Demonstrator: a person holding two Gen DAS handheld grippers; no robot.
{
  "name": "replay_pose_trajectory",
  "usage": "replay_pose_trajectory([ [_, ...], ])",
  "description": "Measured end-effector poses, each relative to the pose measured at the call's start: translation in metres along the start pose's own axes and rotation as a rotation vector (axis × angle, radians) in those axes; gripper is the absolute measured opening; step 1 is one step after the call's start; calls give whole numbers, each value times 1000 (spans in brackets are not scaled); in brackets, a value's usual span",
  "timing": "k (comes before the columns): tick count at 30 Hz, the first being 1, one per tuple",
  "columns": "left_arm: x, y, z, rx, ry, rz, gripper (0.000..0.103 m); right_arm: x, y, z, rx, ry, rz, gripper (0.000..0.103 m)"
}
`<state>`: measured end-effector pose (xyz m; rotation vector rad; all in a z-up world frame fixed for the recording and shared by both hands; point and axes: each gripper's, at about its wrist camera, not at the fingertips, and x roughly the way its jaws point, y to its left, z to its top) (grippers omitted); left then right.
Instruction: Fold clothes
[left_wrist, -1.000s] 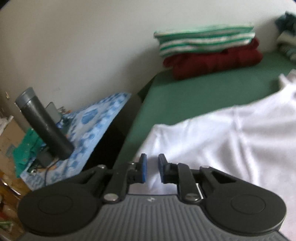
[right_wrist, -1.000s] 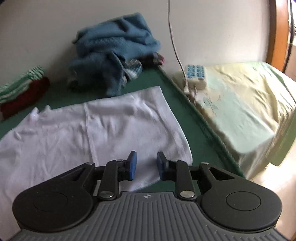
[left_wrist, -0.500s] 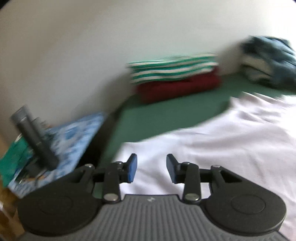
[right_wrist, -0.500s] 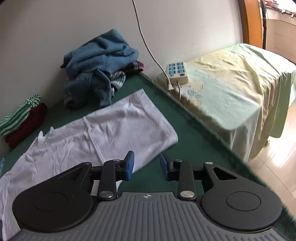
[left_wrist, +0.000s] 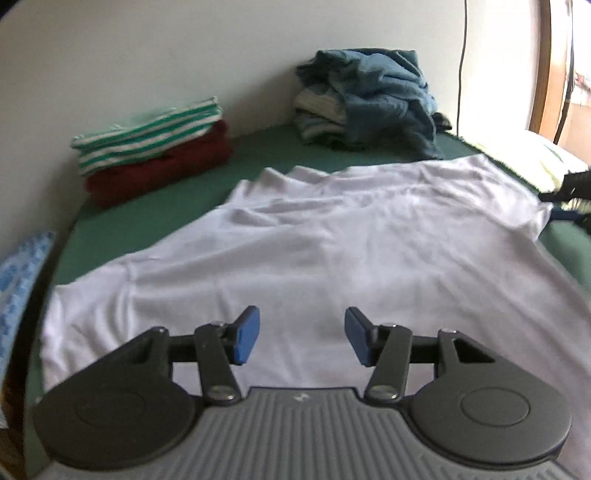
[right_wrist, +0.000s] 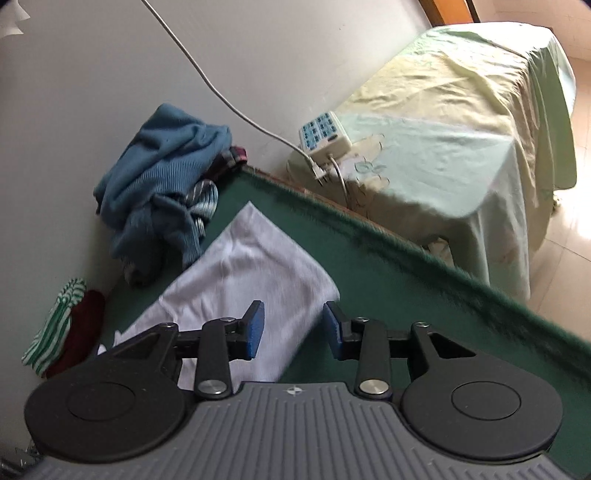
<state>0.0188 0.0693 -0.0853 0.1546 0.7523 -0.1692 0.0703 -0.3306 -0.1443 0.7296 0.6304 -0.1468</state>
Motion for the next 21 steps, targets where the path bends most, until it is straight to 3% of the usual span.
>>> replay_pose_trajectory([
  [2, 3, -3, 17, -43, 25, -45, 55, 4, 2, 3, -32, 5, -9, 26],
  [3, 4, -5, 26, -64, 37, -68, 55, 5, 3, 4, -50, 10, -15, 7],
  [4, 7, -10, 35, -81, 43, -83, 55, 5, 3, 4, -67, 8, -16, 2],
  [8, 24, -39, 80, -91, 78, -131, 54, 1, 11, 3, -187, -23, -2, 2],
  [14, 67, -100, 137, -8, 116, -143, 57, -2, 47, -6, -560, -21, 8, 2],
  [18, 95, -136, 152, 18, 161, -196, 66, -3, 59, -26, -779, 8, 7, 2],
  [21, 110, -160, 157, 39, 178, -216, 72, -3, 58, -33, -856, 21, 18, 2],
])
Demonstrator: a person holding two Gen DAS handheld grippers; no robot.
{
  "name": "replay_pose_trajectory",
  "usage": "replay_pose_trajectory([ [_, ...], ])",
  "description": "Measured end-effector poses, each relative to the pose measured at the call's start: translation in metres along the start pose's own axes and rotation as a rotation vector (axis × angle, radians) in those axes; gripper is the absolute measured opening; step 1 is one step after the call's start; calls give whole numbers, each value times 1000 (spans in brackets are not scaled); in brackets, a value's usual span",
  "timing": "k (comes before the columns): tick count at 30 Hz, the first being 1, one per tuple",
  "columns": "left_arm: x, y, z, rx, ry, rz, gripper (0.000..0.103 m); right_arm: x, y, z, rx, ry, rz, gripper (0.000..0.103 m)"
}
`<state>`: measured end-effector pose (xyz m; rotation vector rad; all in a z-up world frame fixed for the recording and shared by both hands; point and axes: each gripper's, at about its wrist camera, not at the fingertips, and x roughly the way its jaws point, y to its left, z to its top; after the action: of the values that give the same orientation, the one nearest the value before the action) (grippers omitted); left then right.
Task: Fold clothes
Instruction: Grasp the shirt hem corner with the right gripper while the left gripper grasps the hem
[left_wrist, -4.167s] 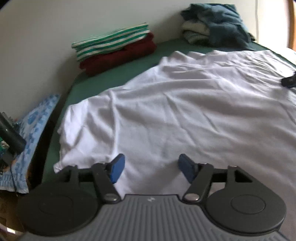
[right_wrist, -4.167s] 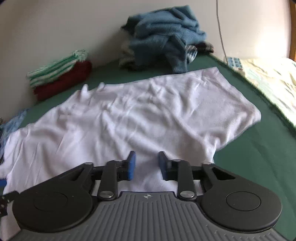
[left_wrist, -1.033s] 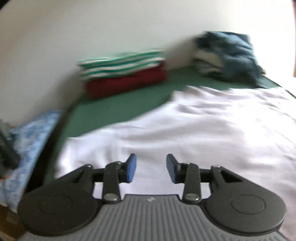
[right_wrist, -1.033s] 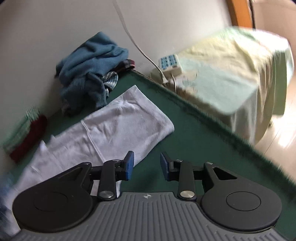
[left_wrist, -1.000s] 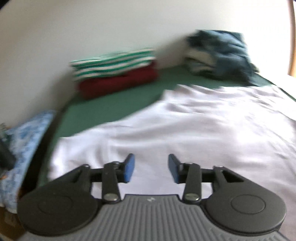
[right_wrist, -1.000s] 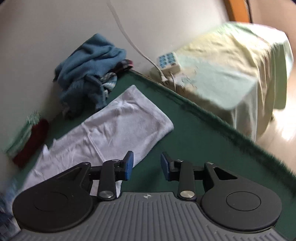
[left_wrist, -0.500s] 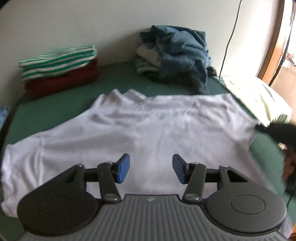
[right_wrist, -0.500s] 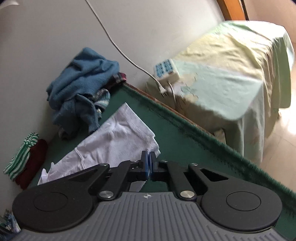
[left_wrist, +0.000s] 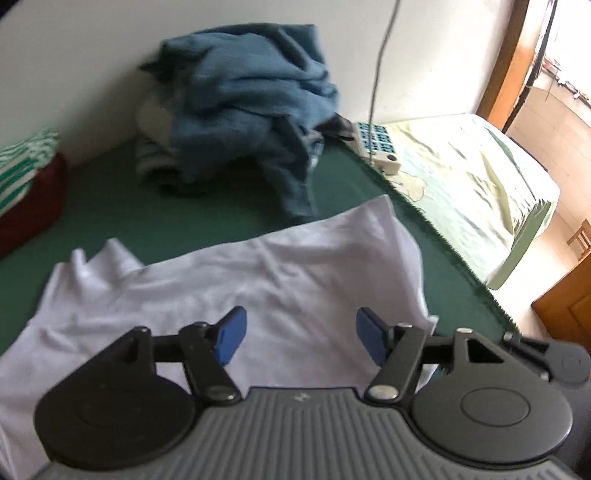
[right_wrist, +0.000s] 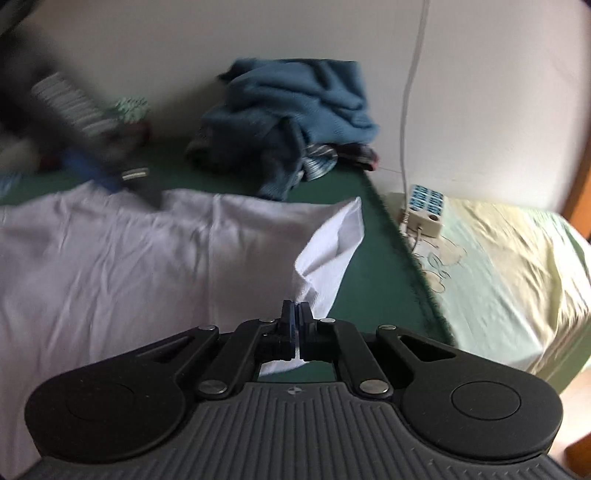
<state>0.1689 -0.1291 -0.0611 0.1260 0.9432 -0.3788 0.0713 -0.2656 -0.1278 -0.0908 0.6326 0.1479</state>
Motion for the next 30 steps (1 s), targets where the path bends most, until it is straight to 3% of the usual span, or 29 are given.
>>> replay_pose_trajectory([
  [7, 38, -36, 20, 24, 43, -35, 79, 1, -12, 1, 22, -1, 27, 2],
  [13, 70, -50, 41, 41, 64, 22, 87, 1, -16, 2, 22, 2, 34, 2],
  [16, 84, -55, 46, 32, 91, 8, 87, 2, -12, 2, -19, 0, 30, 2],
  [20, 100, -66, 51, 66, 77, 134, 84, 3, -5, 1, -62, -5, 31, 2],
  [23, 108, -58, 52, 30, 101, 100, 87, 2, -1, 3, -75, -11, 33, 2],
  [26, 114, -54, 50, 51, 106, 155, 85, 1, 1, 4, -84, -16, 29, 2],
  [30, 113, -52, 51, 49, 112, 89, 91, 1, 10, 5, -123, -23, 25, 2],
])
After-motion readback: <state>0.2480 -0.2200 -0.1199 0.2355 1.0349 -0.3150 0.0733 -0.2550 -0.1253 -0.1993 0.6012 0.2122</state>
